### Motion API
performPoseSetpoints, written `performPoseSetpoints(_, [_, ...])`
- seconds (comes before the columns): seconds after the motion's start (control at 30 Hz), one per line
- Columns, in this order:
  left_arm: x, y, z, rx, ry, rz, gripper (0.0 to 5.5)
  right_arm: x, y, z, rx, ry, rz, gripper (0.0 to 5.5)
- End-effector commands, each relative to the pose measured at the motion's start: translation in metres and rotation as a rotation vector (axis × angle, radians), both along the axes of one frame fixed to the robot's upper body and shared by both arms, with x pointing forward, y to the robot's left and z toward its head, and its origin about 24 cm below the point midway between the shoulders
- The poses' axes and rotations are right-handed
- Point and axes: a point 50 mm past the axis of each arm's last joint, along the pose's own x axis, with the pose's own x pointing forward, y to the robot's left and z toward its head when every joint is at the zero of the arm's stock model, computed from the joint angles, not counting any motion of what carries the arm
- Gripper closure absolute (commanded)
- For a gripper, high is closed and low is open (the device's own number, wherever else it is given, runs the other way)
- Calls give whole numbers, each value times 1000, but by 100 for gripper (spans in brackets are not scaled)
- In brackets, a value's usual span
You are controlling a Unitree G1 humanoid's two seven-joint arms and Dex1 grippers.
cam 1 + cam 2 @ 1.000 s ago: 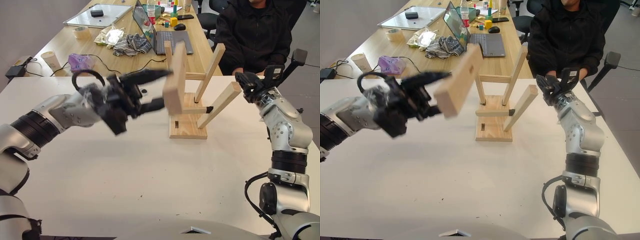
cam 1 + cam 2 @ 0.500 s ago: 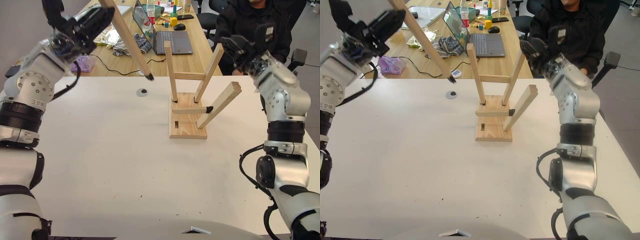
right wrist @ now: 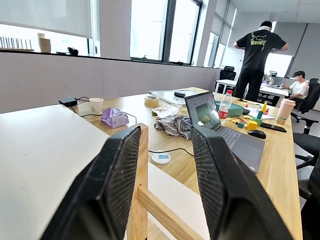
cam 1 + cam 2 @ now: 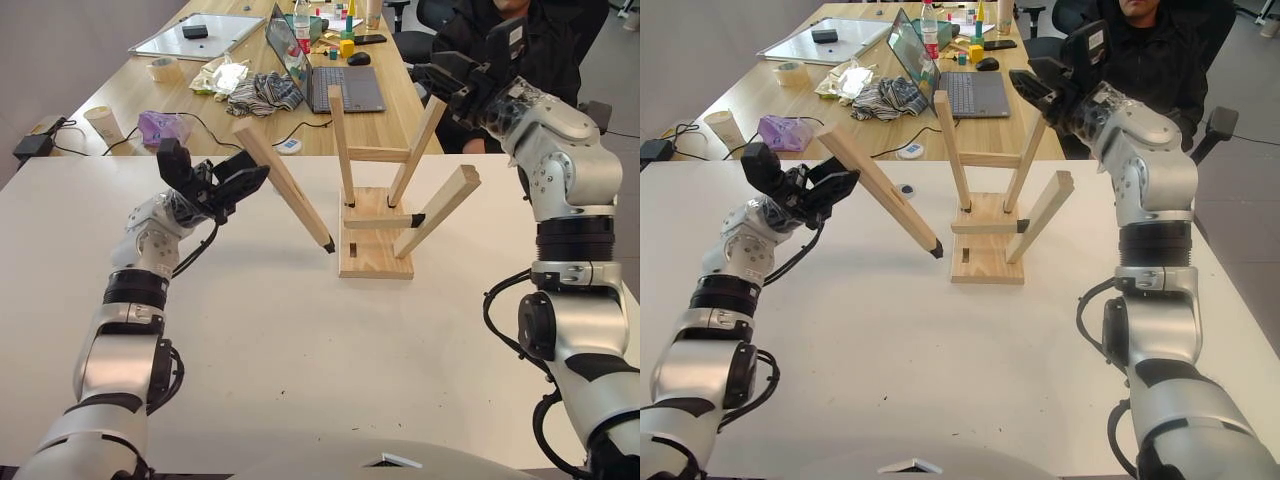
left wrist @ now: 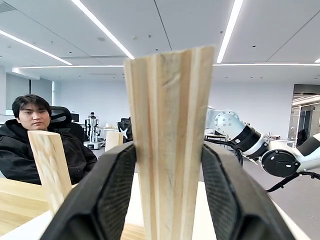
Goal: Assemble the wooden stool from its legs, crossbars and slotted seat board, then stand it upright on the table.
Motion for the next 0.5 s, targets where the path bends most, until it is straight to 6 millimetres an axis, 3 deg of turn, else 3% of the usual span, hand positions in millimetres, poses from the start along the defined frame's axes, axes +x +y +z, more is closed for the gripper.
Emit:
performPoseSetpoints(0.03, [-7,4,-13,-19,-61,82,351,3,5,-5,-63,59,60,365])
performPoseSetpoints(0.17, [-10,-1,-24,-29,-83,126,351,-5,17,-19,-179,126,174,365])
performPoseSetpoints(0.23, [-9,-6,-28,-36,-86,135,351,-5,18,-15,-201,117,171,365])
performPoseSetpoints(0.4, [-9,-15,-34,-58,-87,132,351,-3,13,32,-18,69,197,365])
performPoseSetpoints(0.5, [-12,-16,-38,-65,-85,143,351,-2,-15,61,106,5,205,365])
